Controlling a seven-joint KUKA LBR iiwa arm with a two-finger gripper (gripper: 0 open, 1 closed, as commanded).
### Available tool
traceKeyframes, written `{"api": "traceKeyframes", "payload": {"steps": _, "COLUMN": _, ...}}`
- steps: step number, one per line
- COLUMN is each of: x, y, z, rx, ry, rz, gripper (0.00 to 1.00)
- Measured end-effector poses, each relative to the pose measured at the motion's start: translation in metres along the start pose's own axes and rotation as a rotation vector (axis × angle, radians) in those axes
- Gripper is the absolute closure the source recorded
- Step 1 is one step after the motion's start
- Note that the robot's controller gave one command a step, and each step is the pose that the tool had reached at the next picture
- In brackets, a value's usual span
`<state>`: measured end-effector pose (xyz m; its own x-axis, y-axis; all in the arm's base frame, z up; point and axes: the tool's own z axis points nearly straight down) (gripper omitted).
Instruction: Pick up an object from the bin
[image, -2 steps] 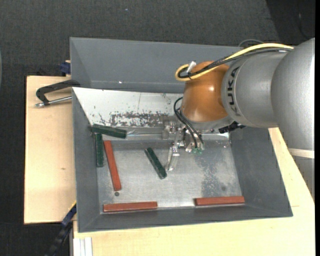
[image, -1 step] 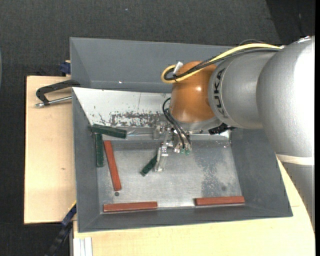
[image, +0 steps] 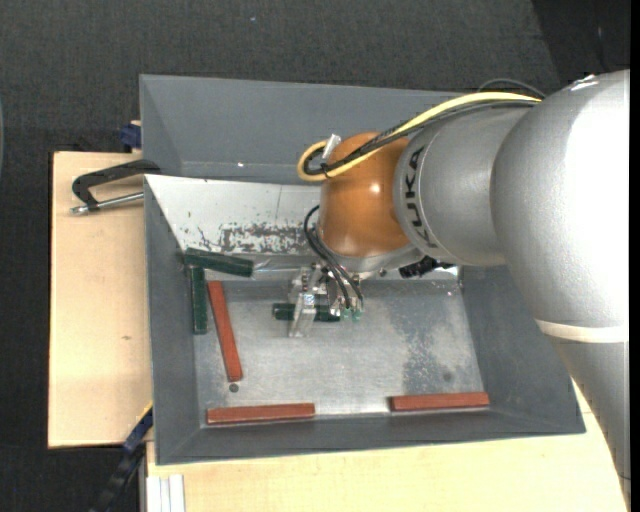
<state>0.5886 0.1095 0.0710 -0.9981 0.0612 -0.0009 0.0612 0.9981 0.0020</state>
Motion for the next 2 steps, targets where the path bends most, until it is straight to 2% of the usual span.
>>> {"api": "traceKeyframes", "payload": {"steps": 1, "x": 0.000, "y": 0.000, "z": 0.000, "rx": 0.000, "ry": 0.000, "rz": 0.000, "gripper": 1.00}}
{"api": "traceKeyframes", "payload": {"steps": 2, "x": 0.006, "y": 0.012, "z": -0.115, "rx": -0.001, "ry": -0.005, "rz": 0.030, "gripper": 1.00}}
